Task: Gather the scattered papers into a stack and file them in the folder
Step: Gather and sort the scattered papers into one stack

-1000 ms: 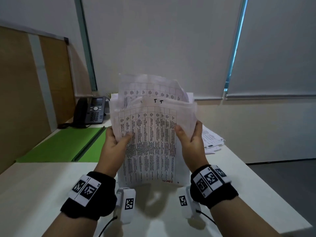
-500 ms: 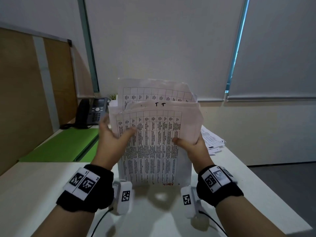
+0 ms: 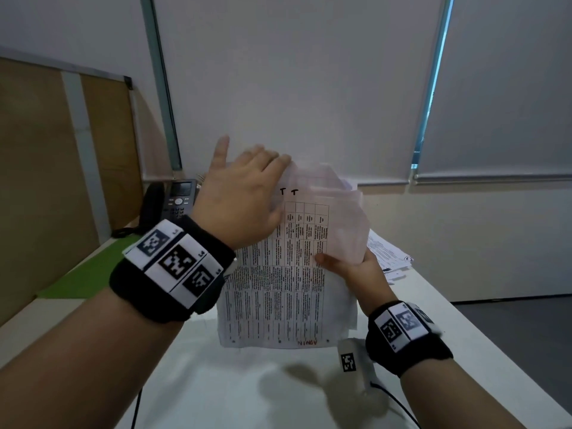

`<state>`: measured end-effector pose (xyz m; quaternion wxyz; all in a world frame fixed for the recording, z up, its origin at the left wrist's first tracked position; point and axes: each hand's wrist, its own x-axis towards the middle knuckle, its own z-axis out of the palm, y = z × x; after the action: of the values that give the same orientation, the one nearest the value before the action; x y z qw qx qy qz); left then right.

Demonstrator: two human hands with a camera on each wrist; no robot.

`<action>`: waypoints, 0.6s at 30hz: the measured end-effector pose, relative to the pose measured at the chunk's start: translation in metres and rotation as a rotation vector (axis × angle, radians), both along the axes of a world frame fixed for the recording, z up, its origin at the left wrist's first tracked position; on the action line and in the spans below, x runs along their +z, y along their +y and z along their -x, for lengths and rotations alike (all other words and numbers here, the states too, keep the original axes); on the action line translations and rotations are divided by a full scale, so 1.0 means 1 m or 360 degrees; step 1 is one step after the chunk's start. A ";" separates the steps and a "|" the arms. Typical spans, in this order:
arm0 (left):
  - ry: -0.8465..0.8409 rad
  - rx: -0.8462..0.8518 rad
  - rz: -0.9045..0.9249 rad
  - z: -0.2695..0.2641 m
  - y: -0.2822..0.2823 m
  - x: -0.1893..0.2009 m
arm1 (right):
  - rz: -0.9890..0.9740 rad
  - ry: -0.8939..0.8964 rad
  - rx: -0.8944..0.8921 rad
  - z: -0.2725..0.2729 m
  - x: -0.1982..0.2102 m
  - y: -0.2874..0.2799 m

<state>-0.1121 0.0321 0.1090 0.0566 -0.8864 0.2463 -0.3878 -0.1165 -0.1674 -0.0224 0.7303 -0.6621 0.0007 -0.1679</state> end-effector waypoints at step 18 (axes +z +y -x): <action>0.1275 -0.0530 0.2088 -0.050 0.038 -0.085 | -0.0049 0.0001 -0.0056 0.000 -0.002 -0.008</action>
<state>-0.0624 0.0703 0.0237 -0.6304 -0.7623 0.0983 -0.1084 -0.1164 -0.1750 -0.0243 0.7373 -0.6508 0.0153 -0.1805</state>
